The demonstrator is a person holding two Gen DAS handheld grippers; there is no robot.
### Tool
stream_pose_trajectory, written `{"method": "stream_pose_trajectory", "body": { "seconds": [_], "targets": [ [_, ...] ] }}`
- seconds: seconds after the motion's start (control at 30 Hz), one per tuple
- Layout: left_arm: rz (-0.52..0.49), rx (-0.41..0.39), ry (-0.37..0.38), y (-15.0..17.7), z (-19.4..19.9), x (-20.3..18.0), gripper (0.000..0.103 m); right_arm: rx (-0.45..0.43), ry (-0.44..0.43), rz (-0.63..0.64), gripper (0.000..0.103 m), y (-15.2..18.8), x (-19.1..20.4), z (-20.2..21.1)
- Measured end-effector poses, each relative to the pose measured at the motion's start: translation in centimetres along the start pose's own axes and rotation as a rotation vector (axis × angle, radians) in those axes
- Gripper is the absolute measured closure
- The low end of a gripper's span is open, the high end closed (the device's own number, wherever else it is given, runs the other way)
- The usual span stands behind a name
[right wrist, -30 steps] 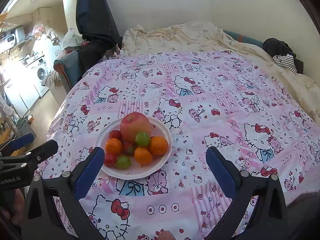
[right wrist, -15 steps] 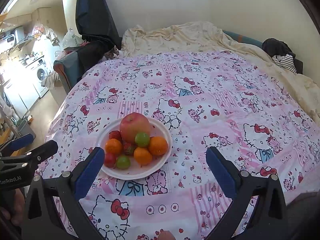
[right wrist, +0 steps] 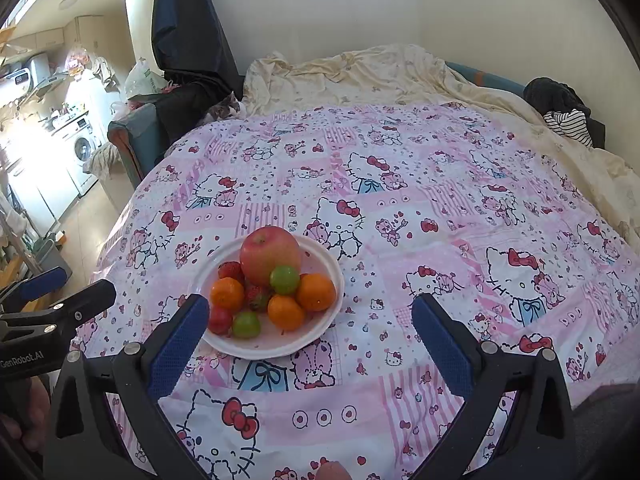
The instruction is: Organize fruits
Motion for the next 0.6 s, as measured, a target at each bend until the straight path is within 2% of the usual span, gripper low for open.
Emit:
{"method": "stream_pose_trajectory", "body": {
  "seconds": [0.6],
  "targets": [
    [0.001, -0.002, -0.001, -0.01, 0.03, 0.02, 0.0, -0.008, 0.005, -0.016, 0.0, -0.09, -0.13, 0.3]
  ]
}}
Point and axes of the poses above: each gripper's, at about its wrist camera, not at the fingertips, and z roughly against the way its jaws point, x to its left, y to its underside, the point moved 5 cm from there along -z, roughly the way its jaws point, and after that the axes turned 8 degrees about y, right-handed, at the moved point
